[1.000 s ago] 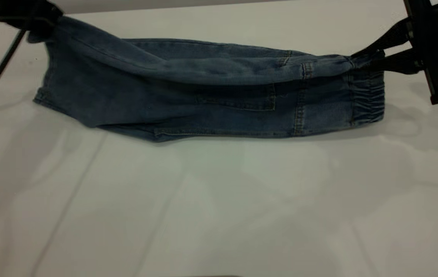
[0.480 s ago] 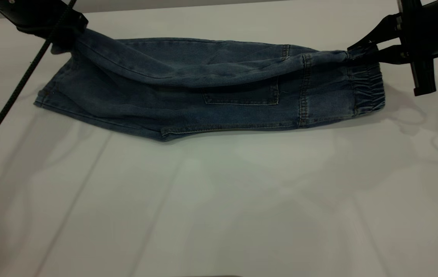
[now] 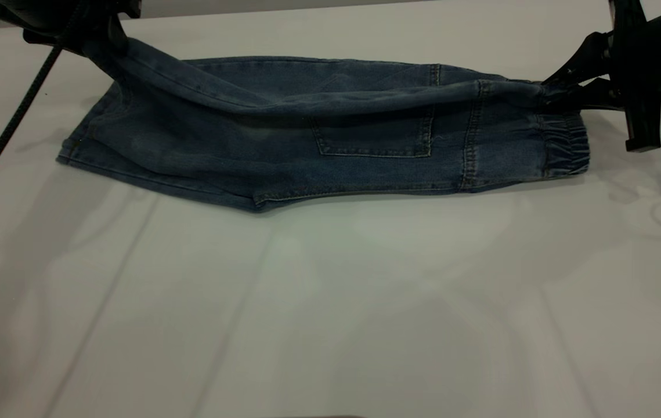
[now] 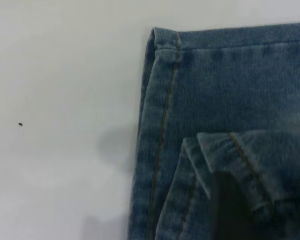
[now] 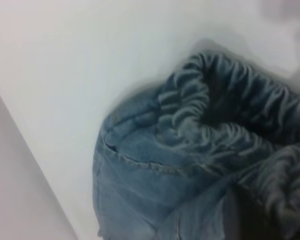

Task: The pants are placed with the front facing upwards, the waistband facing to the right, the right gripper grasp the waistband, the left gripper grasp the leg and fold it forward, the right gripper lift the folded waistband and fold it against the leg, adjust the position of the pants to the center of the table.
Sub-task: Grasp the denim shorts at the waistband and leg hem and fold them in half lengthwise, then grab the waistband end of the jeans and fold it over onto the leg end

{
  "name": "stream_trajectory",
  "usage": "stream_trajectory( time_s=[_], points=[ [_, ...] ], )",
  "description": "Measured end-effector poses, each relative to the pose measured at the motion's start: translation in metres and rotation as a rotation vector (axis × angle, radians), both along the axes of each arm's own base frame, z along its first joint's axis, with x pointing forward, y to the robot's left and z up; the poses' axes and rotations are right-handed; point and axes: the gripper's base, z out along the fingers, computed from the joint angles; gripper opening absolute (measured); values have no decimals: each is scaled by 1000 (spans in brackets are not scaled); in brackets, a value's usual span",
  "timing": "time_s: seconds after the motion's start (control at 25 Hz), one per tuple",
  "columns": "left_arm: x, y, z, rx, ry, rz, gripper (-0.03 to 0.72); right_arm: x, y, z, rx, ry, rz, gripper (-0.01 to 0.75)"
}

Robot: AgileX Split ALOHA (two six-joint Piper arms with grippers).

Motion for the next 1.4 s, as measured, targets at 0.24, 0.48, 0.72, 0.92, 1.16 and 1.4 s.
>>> stream_trajectory(
  time_s=[0.24, 0.48, 0.72, 0.92, 1.16, 1.4],
  points=[
    [0, 0, 0, -62, 8, 66, 400, 16, -2, 11, -67, -106, 64, 355],
    [0, 0, 0, -140, 18, 150, 409, 19, 3, 17, -54, -187, 148, 522],
    [-1, 0, 4, -93, 19, 102, 457, 14, 17, 28, 7, -345, 371, 538],
    [-4, 1, 21, -42, -16, 43, 476, -1, 25, 28, 21, -364, 613, 538],
    [-5, 1, 22, -36, -4, 39, 477, -19, 16, 9, -160, -209, 847, 538],
    [-6, -4, 22, -35, 3, 28, 477, -25, 10, 0, -290, -158, 961, 559]
  ],
)
